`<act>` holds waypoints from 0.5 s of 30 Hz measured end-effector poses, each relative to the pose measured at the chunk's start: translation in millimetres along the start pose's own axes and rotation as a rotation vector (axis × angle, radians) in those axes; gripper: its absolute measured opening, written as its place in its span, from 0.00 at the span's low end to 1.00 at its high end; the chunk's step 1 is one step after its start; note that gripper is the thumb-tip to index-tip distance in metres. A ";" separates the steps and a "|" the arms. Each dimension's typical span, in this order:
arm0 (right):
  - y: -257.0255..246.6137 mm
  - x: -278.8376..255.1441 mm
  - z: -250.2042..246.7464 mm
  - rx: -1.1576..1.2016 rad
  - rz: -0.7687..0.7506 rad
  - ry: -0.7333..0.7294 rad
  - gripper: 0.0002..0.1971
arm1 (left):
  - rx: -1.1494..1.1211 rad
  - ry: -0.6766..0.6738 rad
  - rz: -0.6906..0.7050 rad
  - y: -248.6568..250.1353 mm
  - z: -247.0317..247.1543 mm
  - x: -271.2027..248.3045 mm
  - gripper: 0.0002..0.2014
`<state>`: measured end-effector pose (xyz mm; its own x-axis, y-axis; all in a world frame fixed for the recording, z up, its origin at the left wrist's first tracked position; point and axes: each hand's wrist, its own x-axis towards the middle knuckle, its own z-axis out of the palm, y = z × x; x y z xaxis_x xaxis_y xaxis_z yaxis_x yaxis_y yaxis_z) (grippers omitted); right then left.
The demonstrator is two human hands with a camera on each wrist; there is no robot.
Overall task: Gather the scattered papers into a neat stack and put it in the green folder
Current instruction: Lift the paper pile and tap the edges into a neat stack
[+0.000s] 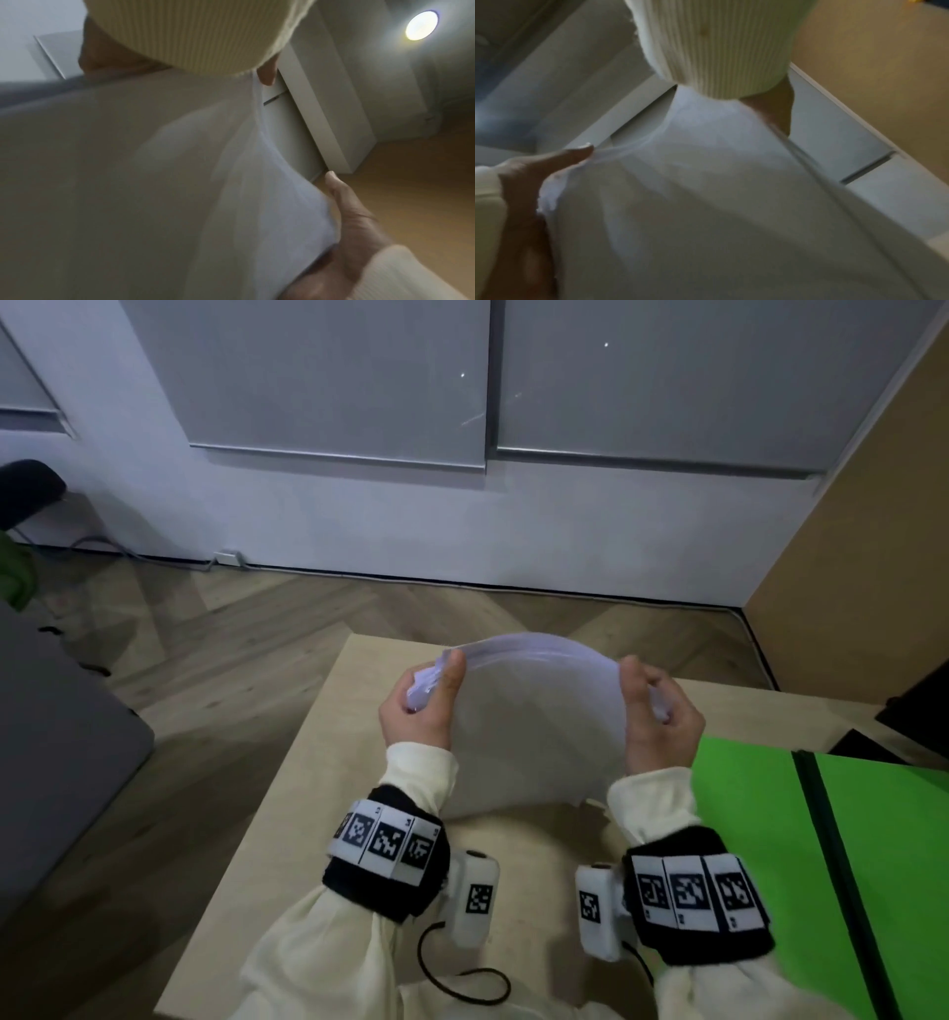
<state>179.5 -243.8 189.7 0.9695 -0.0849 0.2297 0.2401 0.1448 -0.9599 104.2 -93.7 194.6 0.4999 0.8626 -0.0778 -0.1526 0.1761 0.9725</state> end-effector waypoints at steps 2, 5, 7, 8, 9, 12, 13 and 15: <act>-5.3 -0.6 8.6 0.022 -0.059 0.097 0.15 | -0.039 0.058 0.039 2.2 5.5 -0.6 0.11; -8.2 -1.7 23.0 0.015 -0.097 0.163 0.10 | -0.061 0.119 0.022 5.0 15.1 -2.9 0.13; -5.7 -1.6 26.4 0.003 -0.073 0.194 0.07 | -0.069 0.146 -0.010 5.5 19.5 -1.9 0.14; -4.0 -0.1 25.6 0.012 -0.059 0.214 0.07 | -0.069 0.153 -0.019 5.8 20.9 -0.9 0.15; -2.3 2.1 24.4 0.016 -0.050 0.225 0.08 | -0.062 0.161 -0.025 6.1 22.0 0.6 0.16; 2.0 5.6 19.8 -0.056 -0.086 0.205 0.09 | -0.020 0.191 -0.036 4.7 20.4 5.5 0.19; 3.1 6.7 17.8 -0.086 -0.113 0.211 0.08 | -0.029 0.200 -0.040 4.2 19.7 7.9 0.20; 5.2 10.3 13.3 -0.102 -0.147 0.245 0.05 | -0.034 0.221 -0.055 3.9 16.1 13.4 0.22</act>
<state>191.4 -230.8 189.2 0.8814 -0.3346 0.3333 0.3586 0.0148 -0.9334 124.1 -89.1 200.9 0.3102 0.9334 -0.1803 -0.1610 0.2385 0.9577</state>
